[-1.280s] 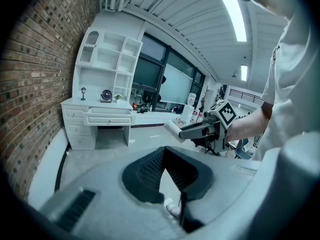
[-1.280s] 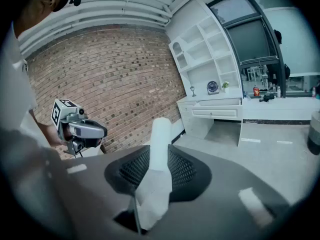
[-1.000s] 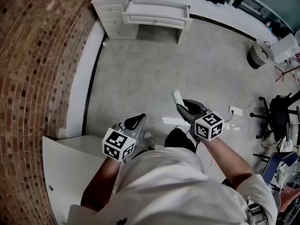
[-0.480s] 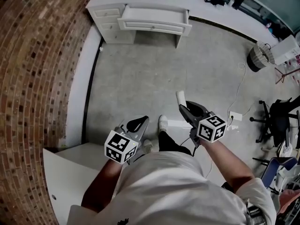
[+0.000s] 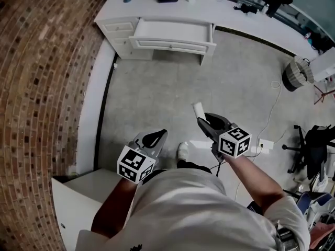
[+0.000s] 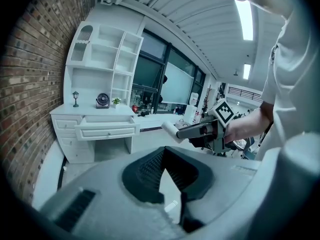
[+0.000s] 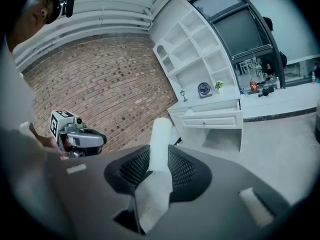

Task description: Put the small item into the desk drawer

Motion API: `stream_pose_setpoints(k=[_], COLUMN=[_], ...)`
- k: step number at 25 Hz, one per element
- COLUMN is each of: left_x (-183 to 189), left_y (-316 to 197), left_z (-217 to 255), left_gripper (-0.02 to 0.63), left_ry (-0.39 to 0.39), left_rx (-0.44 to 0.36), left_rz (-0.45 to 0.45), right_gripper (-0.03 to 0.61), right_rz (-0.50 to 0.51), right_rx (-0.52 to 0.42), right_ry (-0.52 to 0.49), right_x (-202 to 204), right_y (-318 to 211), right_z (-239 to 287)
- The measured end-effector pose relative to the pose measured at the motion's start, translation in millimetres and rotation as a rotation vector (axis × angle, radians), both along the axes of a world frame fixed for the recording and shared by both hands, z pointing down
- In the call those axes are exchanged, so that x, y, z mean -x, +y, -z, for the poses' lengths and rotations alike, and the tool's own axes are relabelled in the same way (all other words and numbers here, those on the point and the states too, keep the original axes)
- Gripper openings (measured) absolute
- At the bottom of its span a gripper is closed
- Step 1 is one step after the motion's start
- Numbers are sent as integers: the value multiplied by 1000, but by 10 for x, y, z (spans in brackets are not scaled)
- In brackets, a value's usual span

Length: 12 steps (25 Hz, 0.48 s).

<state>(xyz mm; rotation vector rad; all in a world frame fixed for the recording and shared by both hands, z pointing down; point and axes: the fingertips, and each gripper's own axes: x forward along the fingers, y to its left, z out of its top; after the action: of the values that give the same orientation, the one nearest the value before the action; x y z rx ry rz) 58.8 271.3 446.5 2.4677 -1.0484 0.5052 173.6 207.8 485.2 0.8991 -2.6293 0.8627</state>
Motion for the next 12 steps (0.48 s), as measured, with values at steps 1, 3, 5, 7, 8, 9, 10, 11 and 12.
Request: stream_pose_setpoints(k=[1, 3, 5, 7, 8, 9, 10, 11, 12], left_x=[-19, -44, -51, -40, -19, 14, 58, 108, 160], left_y=[-75, -203, -304, -394, -447, -506, -569, -639, -719], left_z=[-1, 1, 4, 3, -3, -17, -37, -62, -87], left_gripper=[6, 6, 6, 6, 6, 6, 6, 6, 6], left_ry=[-6, -12, -7, 1, 3, 7, 11, 16, 21], left_rx=[-2, -5, -2, 4, 7, 10, 14, 16, 16], left_rz=[3, 8, 12, 10, 9, 10, 11, 12, 12], right_gripper=[127, 127, 127, 127, 127, 127, 127, 127, 127], right_rz=[0, 1, -1, -4, -5, -6, -9, -12, -15], right_rx=[4, 10, 15, 17, 18, 19, 22, 24, 25], right_ry=[-5, -9, -12, -13, -12, -10, -6, -2, 3], right_x=[-17, -38, -39, -22, -5, 19, 49, 83, 122], right_y=[-89, -246, -375, -489, -550, -614, -680, -753, -837], right_z=[-14, -40, -55, -64, -72, -89, -113, -139, -158])
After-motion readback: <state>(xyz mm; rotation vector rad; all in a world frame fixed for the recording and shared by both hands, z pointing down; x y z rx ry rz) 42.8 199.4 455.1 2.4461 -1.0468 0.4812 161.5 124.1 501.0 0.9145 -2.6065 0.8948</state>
